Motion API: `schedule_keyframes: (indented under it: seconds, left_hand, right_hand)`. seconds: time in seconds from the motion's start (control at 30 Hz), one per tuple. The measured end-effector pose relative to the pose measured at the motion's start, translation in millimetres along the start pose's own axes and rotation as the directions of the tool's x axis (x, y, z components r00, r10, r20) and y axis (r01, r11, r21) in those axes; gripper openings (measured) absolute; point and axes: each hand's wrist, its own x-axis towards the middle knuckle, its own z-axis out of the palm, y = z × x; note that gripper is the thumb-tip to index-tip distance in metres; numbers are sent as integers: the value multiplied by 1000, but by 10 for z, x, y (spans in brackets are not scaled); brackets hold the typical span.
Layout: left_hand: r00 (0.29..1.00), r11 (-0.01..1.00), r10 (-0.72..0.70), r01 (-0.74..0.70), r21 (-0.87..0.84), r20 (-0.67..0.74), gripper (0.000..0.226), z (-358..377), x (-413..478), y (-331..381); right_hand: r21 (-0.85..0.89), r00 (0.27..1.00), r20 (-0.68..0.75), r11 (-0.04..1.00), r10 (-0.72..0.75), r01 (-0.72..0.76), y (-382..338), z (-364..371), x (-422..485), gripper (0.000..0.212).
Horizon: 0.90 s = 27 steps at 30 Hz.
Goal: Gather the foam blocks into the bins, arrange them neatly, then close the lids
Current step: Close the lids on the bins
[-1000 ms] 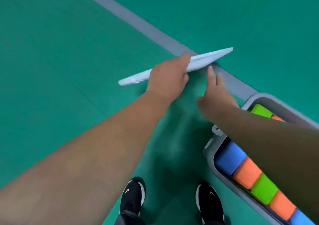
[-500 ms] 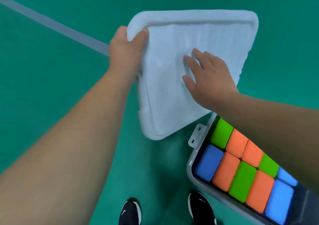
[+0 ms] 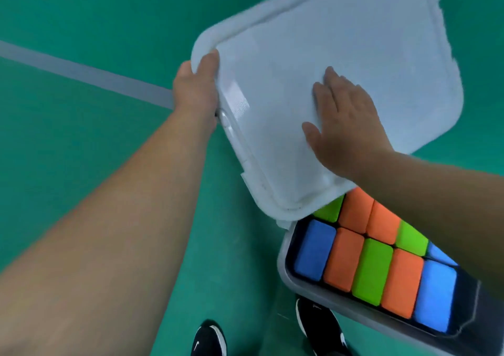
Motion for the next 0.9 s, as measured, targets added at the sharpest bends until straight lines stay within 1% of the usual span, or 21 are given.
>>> schedule_keyframes:
  seconds: [0.1, 0.17, 0.3, 0.33, 0.4, 0.43, 0.47, 0.5, 0.57, 0.63, 0.77, 0.9]
  left_hand:
    - [981, 987, -129, 113, 118, 143, 27, 309, -62, -454]
    - [956, 960, -207, 159, 231, 206, 28, 448, -162, -810]
    - [945, 890, -232, 111, 442, 230, 36, 648, -374, -1520]
    - [943, 840, -227, 62, 539, 245, 40, 705, -443, -1638]
    - [943, 665, -196, -75, 743, 270, 54, 826, -548, -1887]
    - [942, 580, -175, -136, 803, 286, 62, 880, -608, -2003]
    - [937, 528, -174, -170, 832, 302, 68, 914, -692, -2098]
    - [932, 510, -176, -190, 839, 318, 73, 931, -782, -2193]
    - [928, 503, -214, -164, 848, 306, 80, 894, -1000, -2337]
    - [926, 510, -242, -132, 850, 290, 84, 790, -1197, -2458]
    - [903, 560, -227, -186, 808, 365, 81, 542, -1402, -2480]
    - [870, 577, -288, -177, 798, 401, 78, 417, -1342, -2367]
  right_hand:
    - [-8, 998, 42, 999, -40, 40, 212, 12, -103, 70]
    - [-23, 989, 130, 997, -72, 75, 336, 132, -275, 70]
    - [-28, 931, 355, 994, -86, 103, 497, 599, -832, 74]
    - [-27, 912, 403, 995, -77, 96, 510, 717, -979, 76]
    - [-29, 875, 483, 998, -36, 57, 523, 924, -1240, 79]
    - [-37, 861, 509, 999, -9, 32, 527, 1013, -1349, 80]
    - [-53, 850, 526, 999, 22, 7, 528, 1085, -1437, 81]
    - [-73, 842, 536, 997, 55, -19, 527, 1140, -1508, 82]
    - [-84, 832, 546, 994, 100, -65, 521, 1200, -1597, 86]
    - [-70, 822, 559, 994, 111, -87, 495, 1220, -1632, 88]
    - [-84, 804, 579, 991, 133, -104, 427, 1226, -1670, 95]
    - [-88, 793, 594, 991, 136, -104, 383, 1235, -1734, 103]
